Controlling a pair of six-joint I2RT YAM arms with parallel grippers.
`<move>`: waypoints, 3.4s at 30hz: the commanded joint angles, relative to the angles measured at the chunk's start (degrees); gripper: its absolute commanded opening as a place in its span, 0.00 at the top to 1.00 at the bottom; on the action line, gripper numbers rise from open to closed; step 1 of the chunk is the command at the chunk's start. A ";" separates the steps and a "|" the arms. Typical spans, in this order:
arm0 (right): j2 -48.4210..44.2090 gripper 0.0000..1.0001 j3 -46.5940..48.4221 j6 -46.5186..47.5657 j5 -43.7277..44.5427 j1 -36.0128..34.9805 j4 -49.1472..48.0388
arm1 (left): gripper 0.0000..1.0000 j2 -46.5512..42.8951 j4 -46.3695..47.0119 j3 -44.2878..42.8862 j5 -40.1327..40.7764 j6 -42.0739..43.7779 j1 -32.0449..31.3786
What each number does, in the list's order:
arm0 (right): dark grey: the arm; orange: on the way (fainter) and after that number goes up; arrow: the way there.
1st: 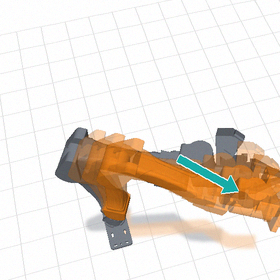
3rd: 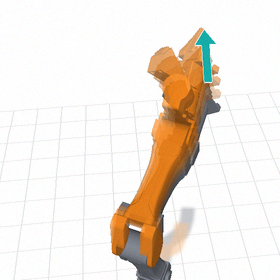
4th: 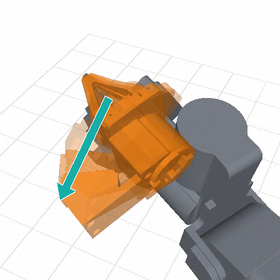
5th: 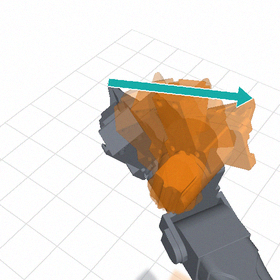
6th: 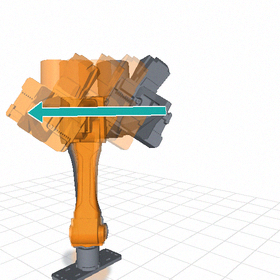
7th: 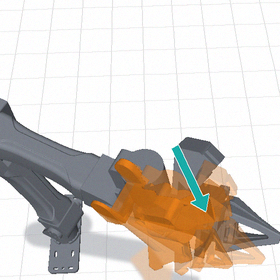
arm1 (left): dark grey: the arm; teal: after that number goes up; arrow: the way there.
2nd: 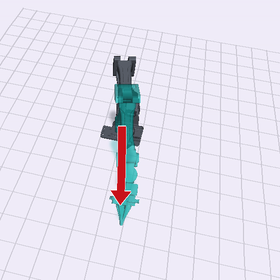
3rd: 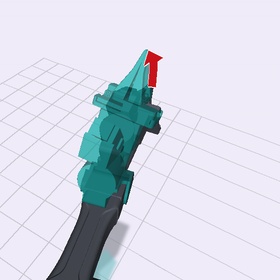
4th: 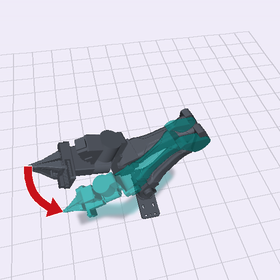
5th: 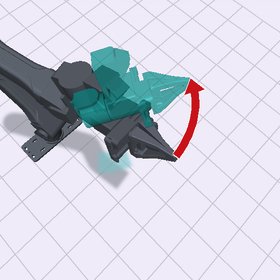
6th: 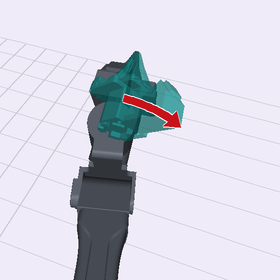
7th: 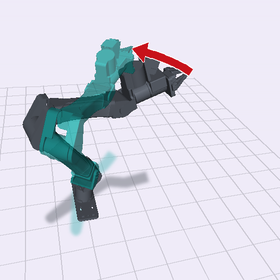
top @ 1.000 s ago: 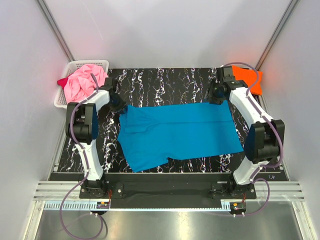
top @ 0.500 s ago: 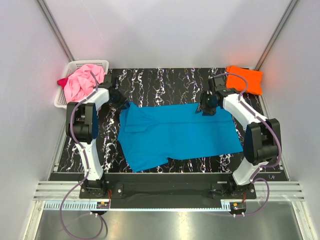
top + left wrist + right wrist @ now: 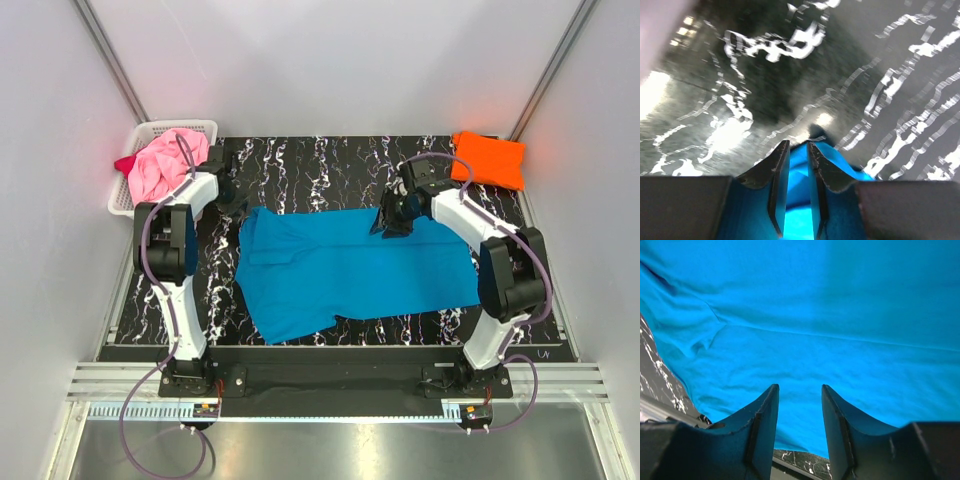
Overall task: Fold and stack the t-shirts
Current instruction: Fold the tshirt
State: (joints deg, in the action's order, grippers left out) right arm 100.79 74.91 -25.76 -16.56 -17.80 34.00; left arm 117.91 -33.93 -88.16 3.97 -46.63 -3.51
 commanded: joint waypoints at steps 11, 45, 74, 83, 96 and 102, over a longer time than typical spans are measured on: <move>2.92 0.54 0.14 -0.87 -3.92 -1.27 -2.27 | 0.72 1.54 -1.40 -4.74 0.43 1.28 0.34; 1.51 0.55 -3.46 -1.05 -1.37 -2.59 -2.44 | 0.62 -4.44 6.16 1.50 -15.57 -7.25 2.10; 2.48 0.57 -2.93 -2.28 -0.94 -2.85 -2.27 | 0.63 3.11 1.24 -2.72 -14.34 -5.58 1.05; 2.74 0.57 -3.02 -2.10 -1.55 -2.94 -2.18 | 0.80 4.17 1.32 -3.86 -12.50 -5.14 0.61; 6.51 0.59 -1.18 -0.78 -3.57 -3.91 -2.62 | 1.00 7.16 1.50 -7.55 -8.80 -3.73 0.52; 9.33 0.60 1.29 -1.84 -2.43 -3.91 -2.97 | 1.00 6.81 3.61 -9.31 -7.22 -0.22 0.43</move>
State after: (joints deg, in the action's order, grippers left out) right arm 109.73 72.99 -27.18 -19.09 -21.21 32.27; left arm 124.29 -32.47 -94.67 -4.80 -49.52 -2.98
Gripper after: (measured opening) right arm 0.409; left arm 0.012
